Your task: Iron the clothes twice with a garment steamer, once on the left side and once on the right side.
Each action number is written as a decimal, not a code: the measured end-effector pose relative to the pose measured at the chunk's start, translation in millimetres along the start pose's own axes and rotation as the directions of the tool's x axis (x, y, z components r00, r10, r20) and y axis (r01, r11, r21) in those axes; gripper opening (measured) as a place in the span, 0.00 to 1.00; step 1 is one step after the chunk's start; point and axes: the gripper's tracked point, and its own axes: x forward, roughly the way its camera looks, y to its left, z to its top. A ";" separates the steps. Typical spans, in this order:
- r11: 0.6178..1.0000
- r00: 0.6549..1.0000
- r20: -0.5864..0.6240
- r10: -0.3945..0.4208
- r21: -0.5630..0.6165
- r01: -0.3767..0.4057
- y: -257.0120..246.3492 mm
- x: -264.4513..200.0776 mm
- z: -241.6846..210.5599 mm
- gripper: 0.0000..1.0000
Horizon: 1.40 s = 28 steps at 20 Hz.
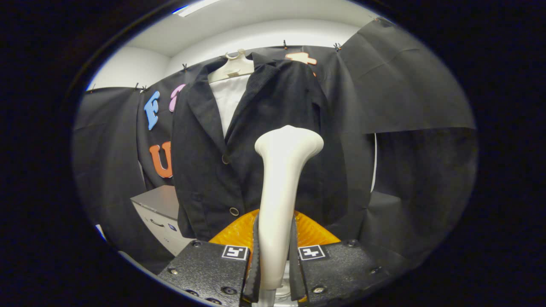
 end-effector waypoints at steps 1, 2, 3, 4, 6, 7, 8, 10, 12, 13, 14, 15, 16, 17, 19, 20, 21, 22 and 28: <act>1.000 1.000 -0.009 -0.001 0.001 0.001 0.4 -1.0 -3.8 0.30; 1.000 1.000 -0.017 0.000 0.001 0.000 1.2 -1.2 -7.5 0.30; 1.000 1.000 -0.023 0.001 0.000 -0.001 2.5 -1.7 -11.8 0.30; 1.000 1.000 -0.031 0.003 -0.001 -0.003 4.4 -1.5 -17.0 0.30; 1.000 0.999 -0.051 0.003 -0.004 -0.003 6.2 -1.9 -27.5 0.30; 1.000 0.998 -0.062 0.003 -0.004 -0.003 6.5 -2.9 -33.4 0.30; 1.000 0.997 -0.072 0.002 -0.004 -0.002 7.4 -2.9 -38.2 0.30; 1.000 0.996 -0.088 0.002 0.002 -0.002 9.1 -4.1 -48.2 0.30; 1.000 0.995 -0.101 0.005 0.006 -0.004 11.5 -5.3 -58.5 0.30; 1.000 0.994 -0.107 0.005 0.005 -0.004 12.2 -6.1 -64.4 0.30; 1.000 0.993 -0.115 0.004 0.007 -0.003 12.7 -6.8 -69.6 0.30; 1.000 0.992 -0.123 0.005 0.012 -0.003 12.8 -7.7 -75.5 0.30; 1.000 0.991 -0.131 0.005 0.020 -0.002 13.5 -8.3 -80.7 0.30; 1.000 0.990 -0.140 0.002 0.025 0.001 13.7 -8.5 -87.1 0.30; 1.000 0.988 -0.152 -0.009 0.025 0.012 12.8 -9.5 -100.2 0.30; 1.000 0.987 -0.159 -0.014 0.024 0.018 11.5 -9.3 -107.5 0.30; 0.999 0.985 -0.171 -0.017 0.028 0.022 11.0 -9.3 -115.6 0.30; 0.999 0.982 -0.185 -0.019 0.032 0.026 10.8 -8.4 -124.7 0.30; 0.997 0.964 -0.264 -0.041 0.050 0.056 3.4 -3.3 -174.9 0.30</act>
